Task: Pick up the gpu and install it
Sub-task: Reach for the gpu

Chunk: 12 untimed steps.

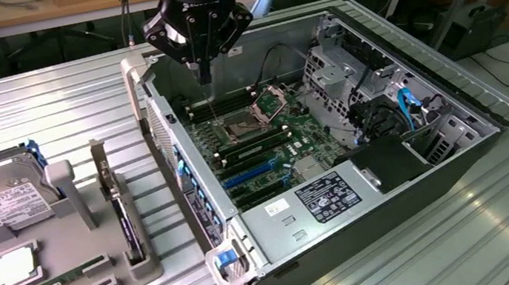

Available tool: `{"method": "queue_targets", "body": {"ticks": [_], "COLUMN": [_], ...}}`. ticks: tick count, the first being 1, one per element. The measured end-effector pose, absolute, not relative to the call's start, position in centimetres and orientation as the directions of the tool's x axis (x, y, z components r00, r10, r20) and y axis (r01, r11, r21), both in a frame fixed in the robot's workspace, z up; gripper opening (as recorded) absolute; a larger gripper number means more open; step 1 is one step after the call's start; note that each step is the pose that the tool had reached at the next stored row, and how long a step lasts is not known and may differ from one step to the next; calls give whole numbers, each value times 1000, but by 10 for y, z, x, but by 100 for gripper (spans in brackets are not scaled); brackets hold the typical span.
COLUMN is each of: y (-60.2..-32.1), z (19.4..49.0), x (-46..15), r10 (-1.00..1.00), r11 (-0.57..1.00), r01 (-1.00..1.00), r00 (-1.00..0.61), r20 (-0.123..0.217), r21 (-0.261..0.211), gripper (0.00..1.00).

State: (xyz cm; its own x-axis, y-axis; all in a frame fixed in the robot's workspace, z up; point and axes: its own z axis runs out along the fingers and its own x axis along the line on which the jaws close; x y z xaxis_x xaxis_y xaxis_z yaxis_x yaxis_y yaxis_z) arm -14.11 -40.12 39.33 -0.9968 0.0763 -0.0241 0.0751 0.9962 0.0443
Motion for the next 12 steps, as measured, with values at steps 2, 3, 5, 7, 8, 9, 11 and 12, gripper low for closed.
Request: {"method": "queue_targets", "body": {"ticks": [2,3,5,7,8,9,11,12], "y": [-401,-401,-401,-401,-401,-402,-402,-402], "z": [393,393,393,393,393,393,393,393], "x": [-141,-142,-142,-143,-143,-144,-145,-145], "r10": [76,76,76,76,76,76,76,76], "r11": [996,996,996,996,996,996,996,996], "r01": [75,75,75,75,75,75,75,75], "r00": [-997,-997,-997,-997,-997,-997,-997,-997], "r20": [-24,-24,-24,-24,-24,-24,-24,-24], "r21": [44,44,44,44,44,44,44,44], "gripper": [11,11,11,11,11,11,11,11]}}
